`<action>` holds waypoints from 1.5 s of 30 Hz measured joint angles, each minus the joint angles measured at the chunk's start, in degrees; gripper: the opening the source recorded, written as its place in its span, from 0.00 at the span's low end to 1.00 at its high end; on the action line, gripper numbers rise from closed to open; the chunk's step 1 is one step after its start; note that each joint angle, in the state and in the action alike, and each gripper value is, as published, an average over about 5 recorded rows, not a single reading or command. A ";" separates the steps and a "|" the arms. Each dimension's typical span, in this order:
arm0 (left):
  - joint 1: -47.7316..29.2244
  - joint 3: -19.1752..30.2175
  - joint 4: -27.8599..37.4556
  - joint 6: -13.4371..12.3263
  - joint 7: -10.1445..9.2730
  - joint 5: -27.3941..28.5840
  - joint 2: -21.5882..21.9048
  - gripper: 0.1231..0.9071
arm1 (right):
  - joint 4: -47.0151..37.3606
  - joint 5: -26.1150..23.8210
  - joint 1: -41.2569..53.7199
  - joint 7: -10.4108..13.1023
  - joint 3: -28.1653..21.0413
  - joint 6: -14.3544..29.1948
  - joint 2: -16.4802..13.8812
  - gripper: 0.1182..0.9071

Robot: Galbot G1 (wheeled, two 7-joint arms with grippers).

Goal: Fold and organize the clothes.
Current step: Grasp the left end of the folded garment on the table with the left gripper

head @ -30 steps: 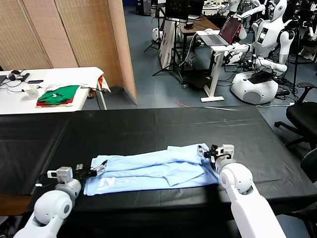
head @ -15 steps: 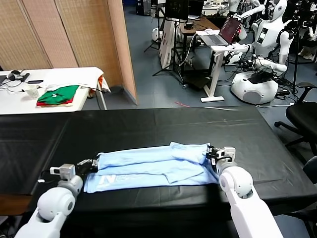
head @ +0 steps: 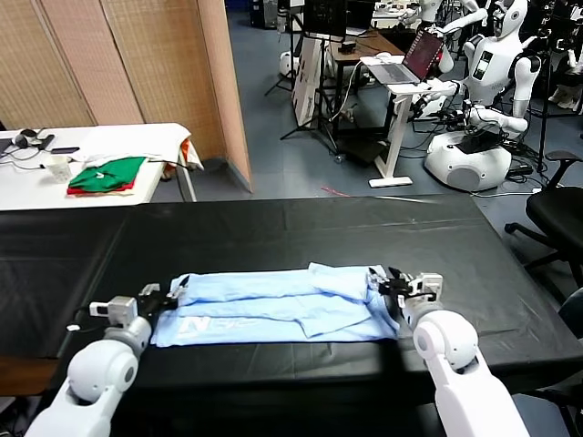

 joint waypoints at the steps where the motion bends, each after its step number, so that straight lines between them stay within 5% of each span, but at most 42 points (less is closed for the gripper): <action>1: 0.53 -0.48 -0.46 -0.04 -0.01 -0.05 -0.24 0.93 | 1.00 0.26 -0.77 -0.04 0.55 0.04 -0.21 1.00; 12: 5.80 -6.42 -2.52 -0.90 0.90 -1.49 -7.19 1.00 | 8.79 1.30 -7.10 -0.07 4.55 0.60 -1.20 1.00; 28: 7.15 -6.99 -1.15 -1.90 1.84 -0.71 -13.73 0.95 | 10.49 0.90 -8.14 0.27 4.47 1.06 -0.90 1.00; 37: 7.82 -6.97 -0.67 -2.77 2.63 0.13 -15.94 0.68 | 10.31 0.32 -8.15 0.23 4.18 1.67 -0.48 1.00; 45: 7.54 -6.94 -0.04 -2.97 2.94 -0.53 -17.80 0.11 | 10.42 -0.15 -8.32 0.07 4.34 1.86 -0.14 1.00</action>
